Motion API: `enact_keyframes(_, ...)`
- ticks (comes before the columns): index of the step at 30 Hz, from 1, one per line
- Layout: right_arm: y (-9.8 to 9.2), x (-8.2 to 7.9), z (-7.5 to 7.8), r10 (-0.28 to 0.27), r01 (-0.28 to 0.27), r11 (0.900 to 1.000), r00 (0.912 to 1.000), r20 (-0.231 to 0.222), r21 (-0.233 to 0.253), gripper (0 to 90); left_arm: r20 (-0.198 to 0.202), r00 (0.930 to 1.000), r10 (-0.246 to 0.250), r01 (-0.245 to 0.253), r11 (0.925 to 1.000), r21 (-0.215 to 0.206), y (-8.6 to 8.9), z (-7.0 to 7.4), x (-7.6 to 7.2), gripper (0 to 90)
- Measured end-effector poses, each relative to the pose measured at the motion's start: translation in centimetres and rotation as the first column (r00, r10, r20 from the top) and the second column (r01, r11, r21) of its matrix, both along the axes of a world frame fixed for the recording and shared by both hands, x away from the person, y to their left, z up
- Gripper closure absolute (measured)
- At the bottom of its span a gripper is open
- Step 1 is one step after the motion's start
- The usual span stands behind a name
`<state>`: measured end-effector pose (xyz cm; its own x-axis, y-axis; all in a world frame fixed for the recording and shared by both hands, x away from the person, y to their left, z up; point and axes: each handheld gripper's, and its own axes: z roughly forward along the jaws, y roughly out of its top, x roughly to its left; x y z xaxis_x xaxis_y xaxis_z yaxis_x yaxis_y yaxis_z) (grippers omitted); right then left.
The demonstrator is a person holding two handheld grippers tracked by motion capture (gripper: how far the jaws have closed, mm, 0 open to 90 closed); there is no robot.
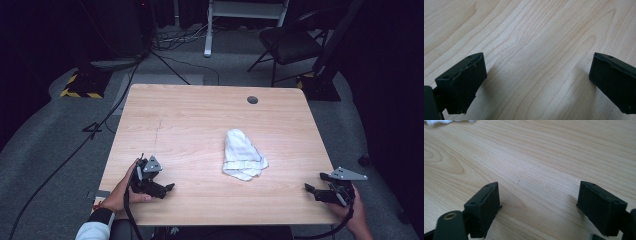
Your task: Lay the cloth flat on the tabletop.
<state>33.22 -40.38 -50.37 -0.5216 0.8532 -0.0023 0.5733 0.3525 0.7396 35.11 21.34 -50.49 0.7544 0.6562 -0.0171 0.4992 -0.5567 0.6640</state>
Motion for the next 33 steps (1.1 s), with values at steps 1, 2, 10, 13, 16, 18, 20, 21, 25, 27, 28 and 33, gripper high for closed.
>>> enact_keyframes(1, 0.0, 0.0, 0.0, 0.0, 0.0, 1.0, 1.0, 0.0, 0.0, 18.0, 0.001, 1.0, -0.009, 0.009, 1.0, 0.003, 0.0, 0.0, 0.0, 1.5)
enact_keyframes(2, 0.0, 0.0, 0.0, 0.0, 0.0, 1.0, 1.0, 0.0, 0.0, 18.0, 0.001, 0.9999, -0.011, 0.011, 0.9999, 0.003, 0.0, 0.0, 0.1, 1.4)
enact_keyframes(10, 0.2, -0.1, 0.0, 0.027, -0.027, 1.0, 0.9996, 0.006, -0.016, 14.8, -0.002, 1.0, -0.009, 0.009, 0.9999, 0.01, -0.1, 0.1, 0.1, 1.4)
enact_keyframes(13, 0.3, -0.2, 0.0, 0.029, -0.029, 0.999, 0.9994, 0.019, -0.026, 14.9, -0.01, 0.9999, -0.005, 0.006, 0.9998, 0.021, -0.3, 0.3, 0.3, 7.4)
enact_keyframes(16, 0.3, -0.1, 0.0, 0.036, -0.036, 0.999, 0.9993, 0.01, -0.017, 14.8, 0.012, 0.9999, -0.007, 0.007, 0.9999, 0.013, -0.7, 0.7, 0.4, 20.1)
enact_keyframes(18, 0.2, 0.0, 0.0, 0.032, -0.032, 0.999, 0.9995, -0.003, -0.006, 14.8, -0.004, 0.9997, -0.024, 0.024, 0.9994, 0.024, -1.4, 0.7, 0.8, 16.8)
enact_keyframes(20, 0.2, 0.0, 0.0, 0.032, -0.032, 0.999, 0.9995, -0.002, -0.01, 14.8, -0.007, 0.9991, -0.041, 0.041, 0.9989, 0.021, -2.2, 0.9, 1.0, 20.4)
enact_keyframes(21, 0.2, 0.0, 0.0, 0.033, -0.033, 0.999, 0.9994, -0.003, -0.008, 14.8, -0.004, 0.9987, -0.052, 0.052, 0.9985, 0.017, -2.6, 1.1, 1.1, 21.0)
enact_keyframes(25, 0.2, -0.1, 0.0, 0.032, -0.032, 0.999, 0.9995, -0.003, -0.006, 14.8, 0.018, 0.996, -0.088, 0.088, 0.9962, 0.0, -4.7, 1.8, 1.6, 24.0)
enact_keyframes(27, 0.2, -0.1, 0.0, 0.031, -0.031, 1.0, 0.9995, -0.003, -0.008, 14.8, 0.032, 0.9931, -0.112, 0.113, 0.9935, -0.013, -6.0, 2.3, 1.9, 24.1)
enact_keyframes(28, 0.2, 0.0, 0.0, 0.029, -0.029, 1.0, 0.9996, -0.004, -0.006, 15.0, 0.046, 0.9874, -0.151, 0.153, 0.9879, -0.028, -7.5, 2.9, 2.1, 24.9)
enact_keyframes(33, 0.1, 0.0, 0.0, 0.019, -0.019, 1.0, 0.9998, -0.005, -0.007, 15.2, 0.077, 0.9691, -0.234, 0.237, 0.9713, -0.025, -11.5, 3.8, 2.6, 26.9)
